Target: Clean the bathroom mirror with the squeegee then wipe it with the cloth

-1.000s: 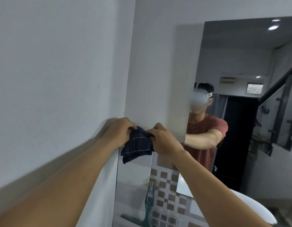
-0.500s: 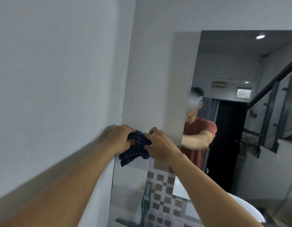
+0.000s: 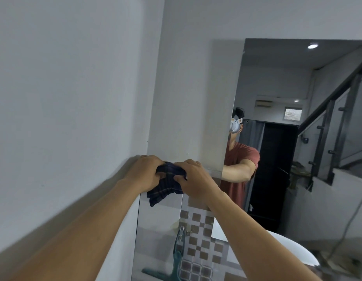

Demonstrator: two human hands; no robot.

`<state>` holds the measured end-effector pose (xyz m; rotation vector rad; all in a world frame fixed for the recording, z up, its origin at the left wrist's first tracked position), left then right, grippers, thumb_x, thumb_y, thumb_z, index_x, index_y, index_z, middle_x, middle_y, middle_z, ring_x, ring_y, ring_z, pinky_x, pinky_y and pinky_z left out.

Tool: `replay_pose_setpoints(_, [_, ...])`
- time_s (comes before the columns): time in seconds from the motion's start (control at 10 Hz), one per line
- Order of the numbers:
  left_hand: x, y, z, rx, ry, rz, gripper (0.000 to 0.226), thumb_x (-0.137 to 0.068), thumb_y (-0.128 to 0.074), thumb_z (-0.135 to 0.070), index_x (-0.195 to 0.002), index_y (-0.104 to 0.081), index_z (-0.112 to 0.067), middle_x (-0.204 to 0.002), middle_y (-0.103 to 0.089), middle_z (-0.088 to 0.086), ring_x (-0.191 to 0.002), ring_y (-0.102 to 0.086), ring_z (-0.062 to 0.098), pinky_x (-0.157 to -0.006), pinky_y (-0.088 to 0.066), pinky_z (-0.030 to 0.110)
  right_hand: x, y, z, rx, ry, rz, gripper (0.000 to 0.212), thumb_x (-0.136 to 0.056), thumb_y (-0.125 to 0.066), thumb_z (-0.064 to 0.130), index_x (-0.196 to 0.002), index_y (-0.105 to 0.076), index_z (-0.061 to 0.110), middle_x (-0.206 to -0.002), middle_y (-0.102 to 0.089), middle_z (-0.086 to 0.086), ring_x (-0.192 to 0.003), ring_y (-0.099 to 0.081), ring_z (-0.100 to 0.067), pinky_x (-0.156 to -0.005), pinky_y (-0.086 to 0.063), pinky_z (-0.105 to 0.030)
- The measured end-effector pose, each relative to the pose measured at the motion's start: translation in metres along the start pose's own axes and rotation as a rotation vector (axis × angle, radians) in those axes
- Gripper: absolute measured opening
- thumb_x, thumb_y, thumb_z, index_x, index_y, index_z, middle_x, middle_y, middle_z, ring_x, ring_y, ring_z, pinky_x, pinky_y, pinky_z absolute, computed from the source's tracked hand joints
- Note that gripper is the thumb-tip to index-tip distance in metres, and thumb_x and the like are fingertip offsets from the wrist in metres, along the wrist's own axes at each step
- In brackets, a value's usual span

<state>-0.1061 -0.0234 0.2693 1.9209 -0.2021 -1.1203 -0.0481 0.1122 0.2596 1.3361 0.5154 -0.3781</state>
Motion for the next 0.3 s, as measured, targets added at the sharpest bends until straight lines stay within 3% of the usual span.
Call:
replay_pose_setpoints(0.2, [0.003, -0.004, 0.001, 0.110, -0.024, -0.020, 0.014, -0.093, -0.065, -0.022, -0.103, -0.072, -0.030, -0.093, -0.064, -0.009, -0.089, -0.061, 0.018, -0.072, -0.045, 0.027, 0.008, 0.008, 0.009, -0.013, 0.012, -0.004, 0.034, -0.097, -0.053, 0.025, -0.131, -0.060, 0.023, -0.122, -0.058, -0.001, -0.114, -0.049, -0.024, -0.094, -0.041, -0.033])
replay_pose_setpoints(0.3, [0.011, 0.001, 0.001, 0.101, 0.018, -0.145, 0.023, -0.094, -0.063, -0.022, -0.116, -0.069, -0.028, -0.110, -0.066, -0.009, -0.102, -0.061, 0.020, -0.081, -0.049, 0.031, 0.015, 0.020, 0.013, -0.025, -0.033, -0.037, 0.040, -0.098, -0.055, 0.027, -0.138, -0.055, 0.019, -0.134, -0.053, -0.005, -0.123, -0.048, -0.025, -0.101, -0.042, -0.035])
Point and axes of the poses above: each hand's wrist, its own x-axis away from the middle knuckle, its own y-axis out of the back of the hand, z = x × y, the point moved 7 cm from there along -x, towards the middle knuckle
